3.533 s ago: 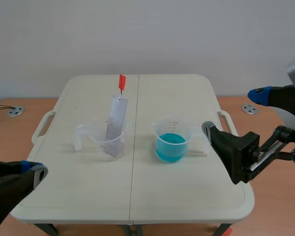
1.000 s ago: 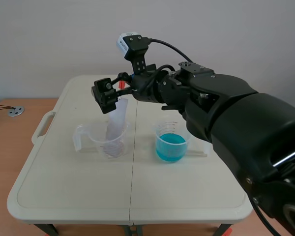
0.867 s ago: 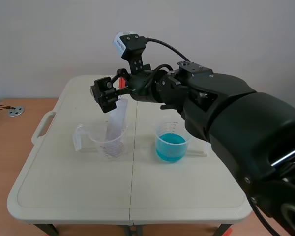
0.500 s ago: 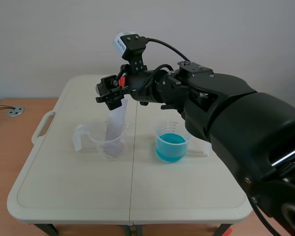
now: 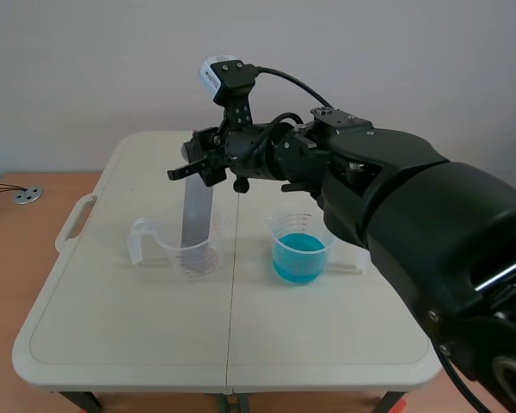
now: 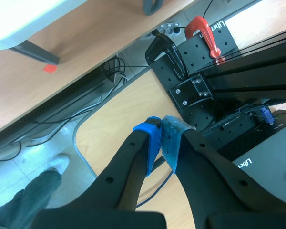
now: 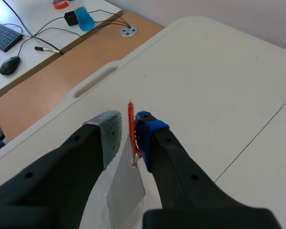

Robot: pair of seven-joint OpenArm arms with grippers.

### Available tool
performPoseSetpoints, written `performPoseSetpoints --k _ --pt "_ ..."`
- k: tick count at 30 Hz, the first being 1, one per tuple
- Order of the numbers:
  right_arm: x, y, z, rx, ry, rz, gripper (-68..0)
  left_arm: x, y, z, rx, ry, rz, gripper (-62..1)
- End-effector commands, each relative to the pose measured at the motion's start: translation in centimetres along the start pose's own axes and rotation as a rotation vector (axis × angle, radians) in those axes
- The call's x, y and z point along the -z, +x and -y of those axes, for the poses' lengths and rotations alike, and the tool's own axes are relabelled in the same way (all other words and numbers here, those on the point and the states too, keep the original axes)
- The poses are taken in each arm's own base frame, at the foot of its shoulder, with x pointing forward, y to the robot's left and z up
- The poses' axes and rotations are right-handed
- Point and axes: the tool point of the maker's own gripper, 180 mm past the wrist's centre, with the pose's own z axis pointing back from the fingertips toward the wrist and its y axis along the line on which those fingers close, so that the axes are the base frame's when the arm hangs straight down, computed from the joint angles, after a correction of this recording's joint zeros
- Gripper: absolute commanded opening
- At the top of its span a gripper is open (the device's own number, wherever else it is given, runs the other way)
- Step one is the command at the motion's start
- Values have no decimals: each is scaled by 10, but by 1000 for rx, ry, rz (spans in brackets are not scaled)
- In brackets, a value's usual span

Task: Hold the metal plate by the orange handle, dip it into the blue solution, take it out and point at it, then put the plate back in the beaker on the left.
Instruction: 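Lift the metal plate out of the left beaker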

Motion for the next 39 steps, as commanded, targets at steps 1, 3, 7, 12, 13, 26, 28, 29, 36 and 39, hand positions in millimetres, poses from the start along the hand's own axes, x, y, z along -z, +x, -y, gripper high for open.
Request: performPoseSetpoints --k 1,3,7,12,13,26,28,29,36,39 --pt "2 20 -3 -12 13 52 -648 -1 1 2 -4 -4 4 -582" --pt "2 19 -5 -10 20 50 -662 -1 1 2 -4 -4 4 -582" --pt "1 18 -13 -13 66 54 -662 -1 1 2 -4 -4 4 -582" --pt "-1 25 -28 -19 145 92 -662 -1 1 2 -4 -4 4 -582" --pt "-1 25 -30 -21 159 97 -662 -1 1 2 -4 -4 4 -582" --pt "-9 28 -53 -34 297 118 -662 -1 1 2 -4 -4 4 -582" --pt "-9 29 -52 -39 296 118 -662 -1 1 2 -4 -4 4 -582" --pt "-9 29 -52 -41 295 117 -662 -1 1 2 -4 -4 4 -582" --pt "-13 35 -49 -72 292 126 -662 -1 1 2 -4 -4 4 -582" --pt "-16 40 -49 -92 291 134 -662 -1 1 2 -4 -4 4 -582"
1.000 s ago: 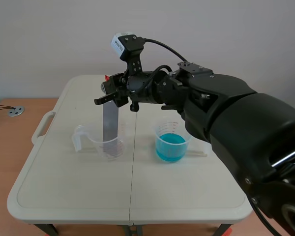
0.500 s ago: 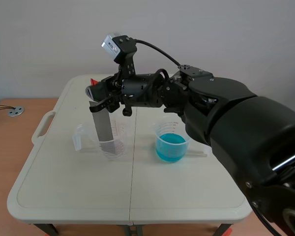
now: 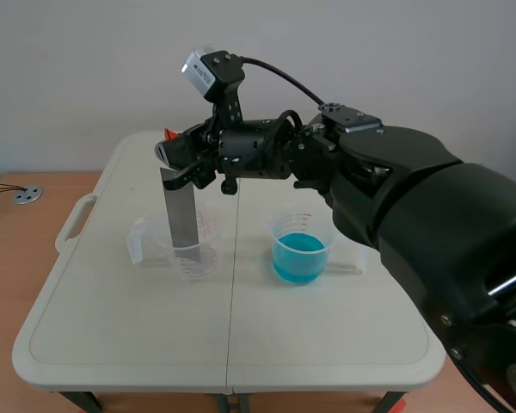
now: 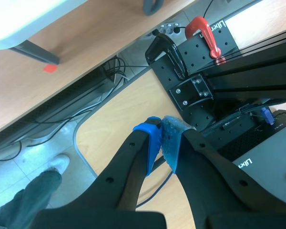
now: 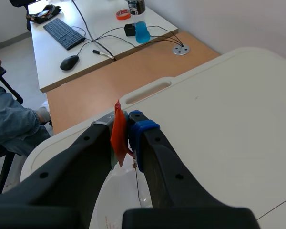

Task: Hold the metal plate by the orange handle, dip it into the blue solution, take it out and point at it, then put the plate back in the beaker on the left.
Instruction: 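Lift the metal plate out of the left beaker, then move the plate over the blue solution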

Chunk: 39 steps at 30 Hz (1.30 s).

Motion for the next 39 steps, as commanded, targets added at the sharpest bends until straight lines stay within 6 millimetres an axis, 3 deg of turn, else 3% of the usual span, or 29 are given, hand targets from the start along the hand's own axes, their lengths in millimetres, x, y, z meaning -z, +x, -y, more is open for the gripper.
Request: performPoseSetpoints --k 1,12,23,39 --pt "0 27 -2 -43 20 63 -662 -1 1 2 -4 -4 4 -582" --pt "-19 47 -21 -149 37 94 -660 -1 1 2 -4 -4 4 -582" --pt "-42 87 -40 -297 33 141 -660 1 7 -2 3 4 21 -582" --pt "-75 123 -33 -373 -80 141 -660 1 7 -2 4 5 22 -582"
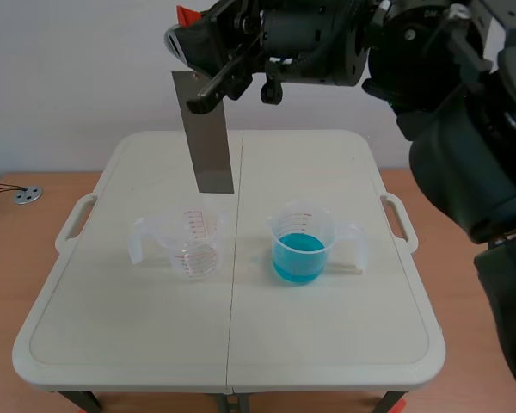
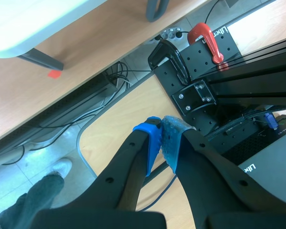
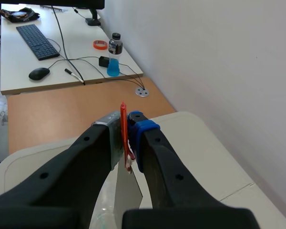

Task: Hold the metal plate by the orange handle, dip it into the blue solution, take it out and point at it, then put the plate back in the beaker on the left.
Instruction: 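Move the plate over the blue solution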

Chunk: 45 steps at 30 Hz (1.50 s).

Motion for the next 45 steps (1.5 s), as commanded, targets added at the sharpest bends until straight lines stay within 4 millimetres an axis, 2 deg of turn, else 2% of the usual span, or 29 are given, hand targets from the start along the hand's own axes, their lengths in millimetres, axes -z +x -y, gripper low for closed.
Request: performPoseSetpoints --k 1,14,26,33,41,45 --pt "-5 17 5 -14 -9 44 -660 -1 2 2 -3 -3 6 -582" --pt "-36 24 31 44 -92 -11 -660 -1 2 1 -3 -3 9 -582" --pt "-70 21 42 76 -99 -23 -660 9 30 -19 73 47 83 -582" --pt "-94 19 57 79 -137 -34 -660 15 70 -45 180 94 180 -582" --pt "-105 17 60 69 -131 -55 -660 15 133 -73 268 170 338 -582" --pt "-108 15 61 65 -133 -64 -660 15 165 -76 312 173 419 -582"
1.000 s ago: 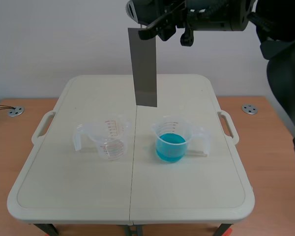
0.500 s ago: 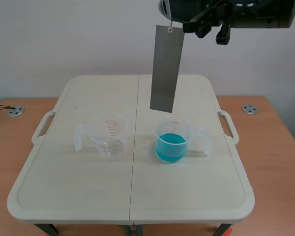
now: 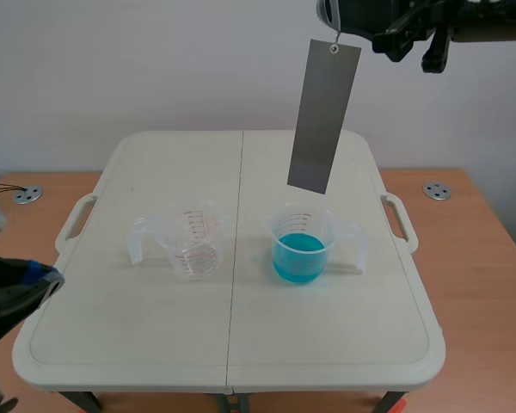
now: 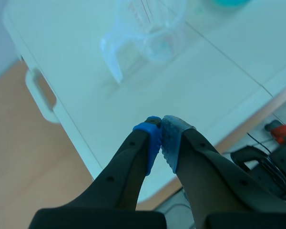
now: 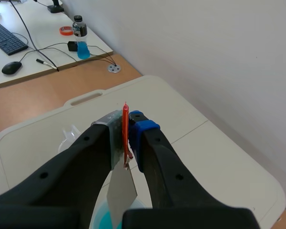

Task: Hold the metal plate by the orange handle, dip it into the blue solution, take it out and point at it, then put the plate back in the beaker on the left.
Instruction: 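Move the plate over the blue solution, then point at the plate with the left hand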

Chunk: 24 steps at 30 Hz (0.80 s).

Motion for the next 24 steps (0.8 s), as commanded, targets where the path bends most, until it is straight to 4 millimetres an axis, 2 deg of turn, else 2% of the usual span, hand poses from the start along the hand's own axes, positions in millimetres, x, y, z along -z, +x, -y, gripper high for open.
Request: performPoseSetpoints --k 1,7,18,24 --pt "-3 11 -2 -27 11 36 -661 5 15 2 1 -9 52 -582" --pt "-1 8 -10 -30 38 33 -660 24 47 8 38 -55 144 -582" --pt "3 7 -20 -44 81 40 -660 69 67 38 93 -188 201 -582" --pt "4 6 -22 -47 85 40 -660 95 80 40 77 -221 232 -582"
